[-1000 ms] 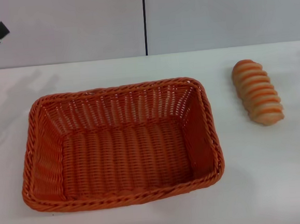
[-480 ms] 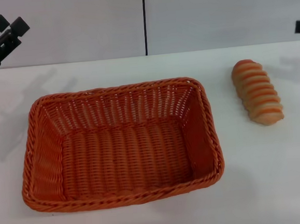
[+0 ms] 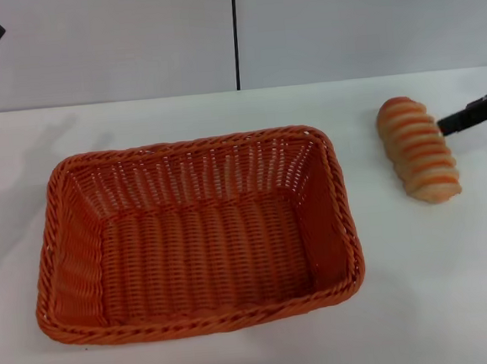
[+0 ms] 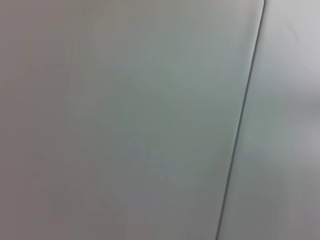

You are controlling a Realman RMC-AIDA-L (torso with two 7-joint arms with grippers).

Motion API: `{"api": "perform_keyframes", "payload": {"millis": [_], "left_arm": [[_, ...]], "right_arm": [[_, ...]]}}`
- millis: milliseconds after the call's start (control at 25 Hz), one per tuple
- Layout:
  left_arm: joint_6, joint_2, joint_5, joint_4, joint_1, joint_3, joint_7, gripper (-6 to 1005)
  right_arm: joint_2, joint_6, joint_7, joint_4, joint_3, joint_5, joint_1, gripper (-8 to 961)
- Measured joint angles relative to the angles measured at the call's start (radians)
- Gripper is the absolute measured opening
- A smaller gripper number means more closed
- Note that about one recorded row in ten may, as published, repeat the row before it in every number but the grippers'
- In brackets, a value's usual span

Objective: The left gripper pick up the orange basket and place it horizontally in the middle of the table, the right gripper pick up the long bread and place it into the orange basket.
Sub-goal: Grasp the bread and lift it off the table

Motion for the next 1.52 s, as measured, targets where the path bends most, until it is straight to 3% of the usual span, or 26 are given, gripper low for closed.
{"api": "perform_keyframes", "payload": {"millis": [200, 480, 1240, 1520], "left_arm": [[-0.001, 0.000, -0.002, -0.007, 0.000, -0.002, 0.004, 791], [-0.004, 0.003, -0.002, -0.025, -0.006, -0.002, 0.004, 791], [-0.019, 0.003, -0.001, -0.042, -0.006, -0.002, 0.003, 791], [-0.019, 0.003, -0.001, -0.044, -0.003, 0.000, 0.003, 791]], "right_arm": [[0.027, 0.061, 0.022, 0.059, -0.069, -0.084, 0.044, 773], [0.047, 0.110, 0.025, 0.130, -0.085, -0.163, 0.094, 773], [0.057, 0.160, 0.025, 0.196, -0.108, -0.179, 0.124, 773], [0.063, 0.151, 0.016, 0.185, -0.135, -0.179, 0.123, 709]]}}
